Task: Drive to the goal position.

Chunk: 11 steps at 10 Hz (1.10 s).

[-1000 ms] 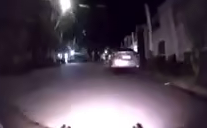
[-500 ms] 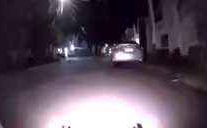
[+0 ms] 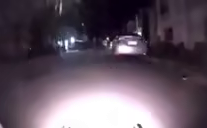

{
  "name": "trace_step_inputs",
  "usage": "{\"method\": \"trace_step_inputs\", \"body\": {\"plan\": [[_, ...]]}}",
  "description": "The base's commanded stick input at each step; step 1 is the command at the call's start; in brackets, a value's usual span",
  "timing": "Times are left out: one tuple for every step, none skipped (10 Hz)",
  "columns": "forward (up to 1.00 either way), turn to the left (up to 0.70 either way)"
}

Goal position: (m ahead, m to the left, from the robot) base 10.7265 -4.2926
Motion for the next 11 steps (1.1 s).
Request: {"method": "trace_step_inputs", "body": {"plan": [[0.6,0.0],[0.6,0.0],[0.6,0.0],[0.6,0.0],[0.6,0.0],[0.6,0.0],[0.6,0.0],[0.6,0.0],[0.6,0.0],[0.6,0.0],[0.6,0.0]]}}
